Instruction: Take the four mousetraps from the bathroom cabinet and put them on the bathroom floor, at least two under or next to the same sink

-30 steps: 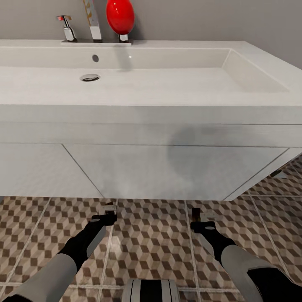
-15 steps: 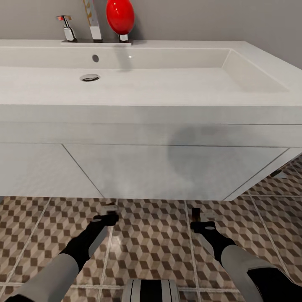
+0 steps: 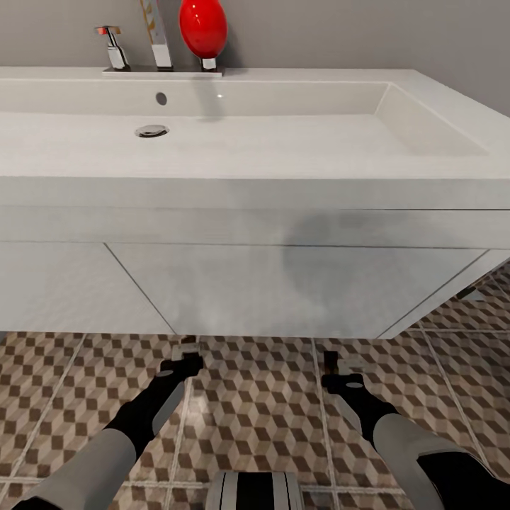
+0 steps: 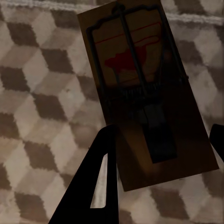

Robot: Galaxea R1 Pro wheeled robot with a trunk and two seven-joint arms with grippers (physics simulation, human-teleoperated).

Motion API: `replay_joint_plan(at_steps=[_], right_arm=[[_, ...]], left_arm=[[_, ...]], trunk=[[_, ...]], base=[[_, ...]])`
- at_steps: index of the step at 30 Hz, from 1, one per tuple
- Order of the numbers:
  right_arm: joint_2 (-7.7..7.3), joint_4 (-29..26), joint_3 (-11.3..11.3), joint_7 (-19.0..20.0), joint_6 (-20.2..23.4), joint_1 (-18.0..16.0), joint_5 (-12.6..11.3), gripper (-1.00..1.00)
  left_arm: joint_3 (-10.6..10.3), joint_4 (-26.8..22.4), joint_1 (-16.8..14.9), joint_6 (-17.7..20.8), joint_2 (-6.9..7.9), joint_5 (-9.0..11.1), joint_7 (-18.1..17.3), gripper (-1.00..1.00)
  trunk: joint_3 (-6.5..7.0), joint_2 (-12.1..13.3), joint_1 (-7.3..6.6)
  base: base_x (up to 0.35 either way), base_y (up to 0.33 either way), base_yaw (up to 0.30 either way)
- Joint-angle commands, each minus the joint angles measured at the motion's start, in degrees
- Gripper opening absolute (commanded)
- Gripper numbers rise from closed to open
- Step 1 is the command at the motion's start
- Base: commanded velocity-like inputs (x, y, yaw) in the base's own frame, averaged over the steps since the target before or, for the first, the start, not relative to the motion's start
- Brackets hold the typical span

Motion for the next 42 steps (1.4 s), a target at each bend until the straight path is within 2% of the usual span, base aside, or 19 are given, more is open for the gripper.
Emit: replay_joint_plan(at_steps=[1,14,42], right_arm=[[-0.01,-0.1,0.5,-0.3,0.3,0.0,-0.2,-1.00],[0.13,-0.5,0.6,-0.3,0.3,0.0,0.0,-1.00],[0.18,-0.6,0.6,-0.3,0.5,0.0,0.0,-1.00]], left_arm=[[-0.5,-0.1,0.0,0.0,0.09,0.5,0.7,-1.00],[-1.0,-0.1,0.0,0.8,0.65,-0.1,0.3,-1.00],[-0.6,-0.3,0.0,0.9,0.41,0.1,0.5,-1.00]], trunk=[[-0.04,0.0,-0.01],[-0.04,0.0,-0.01],[-0.04,0.0,-0.01]], base=[[0.000,0.000,0.000],[0.000,0.000,0.000],[0.000,0.000,0.000]])
